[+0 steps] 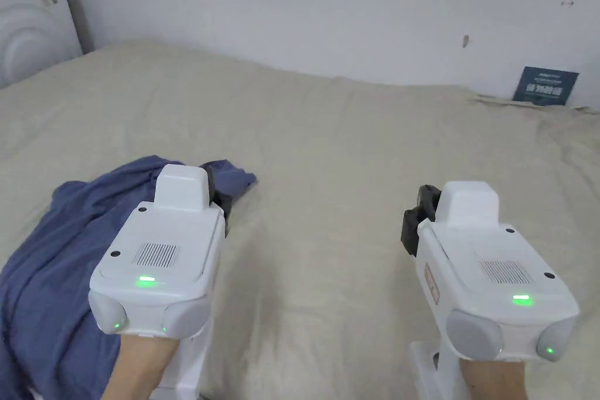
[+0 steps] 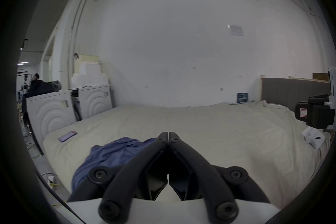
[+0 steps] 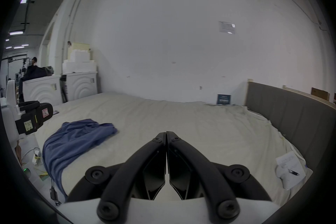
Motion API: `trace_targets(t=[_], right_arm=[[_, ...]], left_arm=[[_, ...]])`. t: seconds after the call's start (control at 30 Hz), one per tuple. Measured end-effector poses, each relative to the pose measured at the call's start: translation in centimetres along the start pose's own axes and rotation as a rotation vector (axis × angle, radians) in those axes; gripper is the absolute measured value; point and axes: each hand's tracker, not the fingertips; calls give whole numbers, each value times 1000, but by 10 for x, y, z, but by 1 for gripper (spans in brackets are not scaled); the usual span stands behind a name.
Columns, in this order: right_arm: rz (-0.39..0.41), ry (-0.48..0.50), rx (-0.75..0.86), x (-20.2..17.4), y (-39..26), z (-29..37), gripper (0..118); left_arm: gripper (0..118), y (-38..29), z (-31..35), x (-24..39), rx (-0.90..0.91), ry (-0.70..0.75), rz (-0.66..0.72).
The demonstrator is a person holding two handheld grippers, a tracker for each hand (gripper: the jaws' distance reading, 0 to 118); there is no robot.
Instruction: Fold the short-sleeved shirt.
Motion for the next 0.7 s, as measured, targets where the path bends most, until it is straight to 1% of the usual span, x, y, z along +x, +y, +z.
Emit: trace_targets(t=[0.2, 0.33, 0.5, 0.67, 0.7], right_arm=[[15, 120, 2, -45, 5, -23, 0], [24, 178, -1, -71, 6, -35, 0], [38, 226, -5, -97, 6, -44, 0], [34, 253, -20, -111, 3, -52, 0], [34, 256, -23, -113, 2, -52, 0]], left_arm=[[0, -6, 10, -49, -25, 114, 9], [0, -10, 15, -73, -44, 170, 15], [0, -15, 21, -92, -46, 220, 21], [0, -21, 19, -104, -57, 243, 18], [2, -22, 18, -106, -62, 243, 23]])
